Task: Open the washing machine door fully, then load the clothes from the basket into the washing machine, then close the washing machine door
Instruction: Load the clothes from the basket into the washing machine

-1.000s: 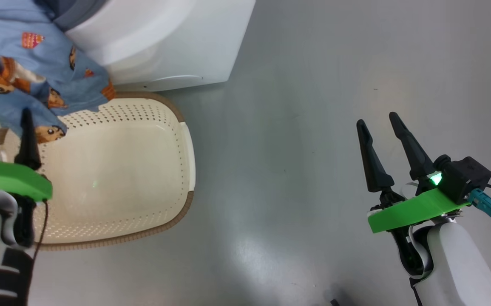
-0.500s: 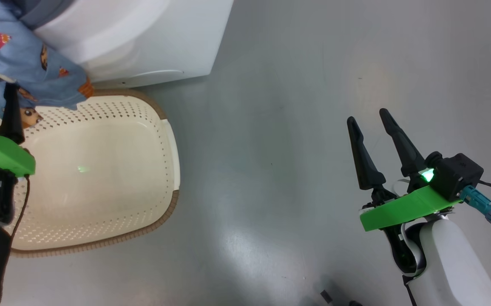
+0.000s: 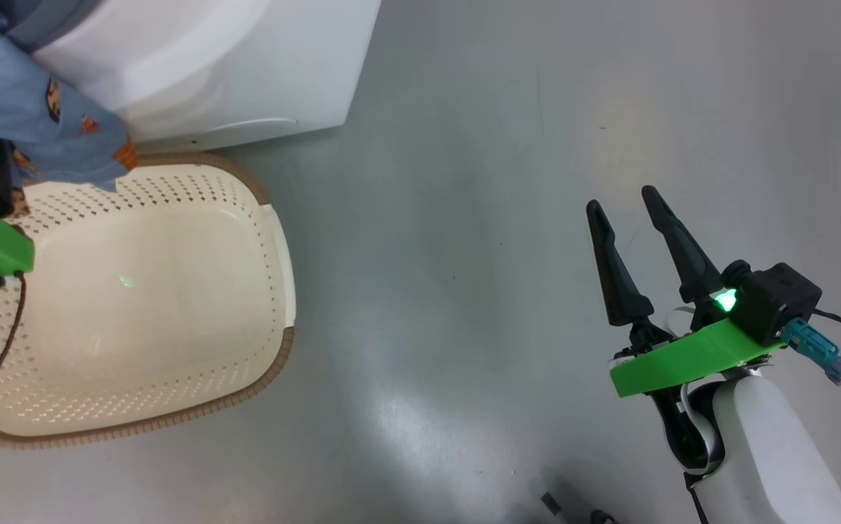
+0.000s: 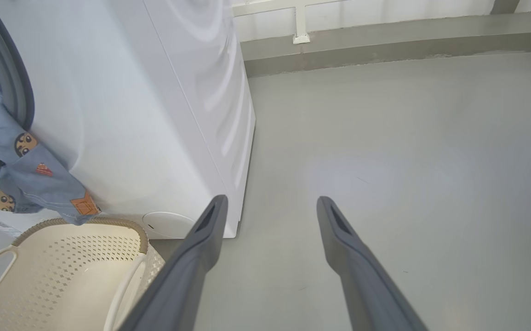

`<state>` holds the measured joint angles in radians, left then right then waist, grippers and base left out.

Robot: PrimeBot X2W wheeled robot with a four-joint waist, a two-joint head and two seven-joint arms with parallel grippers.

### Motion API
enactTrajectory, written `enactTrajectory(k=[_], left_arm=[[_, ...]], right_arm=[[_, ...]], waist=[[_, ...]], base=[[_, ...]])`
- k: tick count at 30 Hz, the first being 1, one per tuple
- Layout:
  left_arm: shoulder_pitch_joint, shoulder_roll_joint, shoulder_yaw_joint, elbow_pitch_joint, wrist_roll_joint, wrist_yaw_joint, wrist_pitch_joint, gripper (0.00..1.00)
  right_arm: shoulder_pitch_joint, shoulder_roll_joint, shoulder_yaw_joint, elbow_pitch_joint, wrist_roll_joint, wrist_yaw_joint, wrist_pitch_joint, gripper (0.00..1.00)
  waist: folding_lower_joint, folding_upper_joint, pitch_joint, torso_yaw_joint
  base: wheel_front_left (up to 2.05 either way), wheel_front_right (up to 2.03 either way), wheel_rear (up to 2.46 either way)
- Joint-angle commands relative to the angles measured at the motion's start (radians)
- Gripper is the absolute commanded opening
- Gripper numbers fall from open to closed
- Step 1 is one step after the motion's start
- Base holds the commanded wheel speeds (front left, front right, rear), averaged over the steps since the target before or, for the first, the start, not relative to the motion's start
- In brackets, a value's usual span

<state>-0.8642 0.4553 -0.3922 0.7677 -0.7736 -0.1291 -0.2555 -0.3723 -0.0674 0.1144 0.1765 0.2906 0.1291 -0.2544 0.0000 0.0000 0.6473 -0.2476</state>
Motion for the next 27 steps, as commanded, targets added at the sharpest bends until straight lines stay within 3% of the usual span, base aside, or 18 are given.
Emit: enactTrajectory(k=[1, 2, 12, 27], left_arm=[[-0.024, 0.053, 0.023, -0.014, -0.009, -0.002, -0.006, 0.22], [-0.027, 0.054, 0.024, -0.016, -0.014, -0.002, -0.006, 0.0], [0.01, 0.033, 0.078, -0.079, -0.028, -0.002, -0.006, 0.0], [0.14, -0.034, 0.215, -0.417, 0.038, -0.002, -0.006, 0.0]], right_arm=[[0.0, 0.003, 0.02, -0.024, -0.004, 0.002, -0.007, 1.0], [0.0, 0.003, 0.019, -0.025, -0.005, 0.002, -0.007, 1.0], [0.007, 0.006, -0.01, -0.034, -0.01, 0.002, -0.007, 1.0], [0.011, 0.004, -0.035, -0.043, -0.019, 0.002, -0.007, 1.0]], waist=[[0.0, 0.0, 0.001, 0.0], [0.0, 0.0, 0.001, 0.0], [0.0, 0.0, 0.001, 0.028], [0.0, 0.0, -0.007, 0.078]], base=[[0.0, 0.0, 0.0], [0.0, 0.0, 0.0], [0.0, 0.0, 0.0], [0.0, 0.0, 0.0]])
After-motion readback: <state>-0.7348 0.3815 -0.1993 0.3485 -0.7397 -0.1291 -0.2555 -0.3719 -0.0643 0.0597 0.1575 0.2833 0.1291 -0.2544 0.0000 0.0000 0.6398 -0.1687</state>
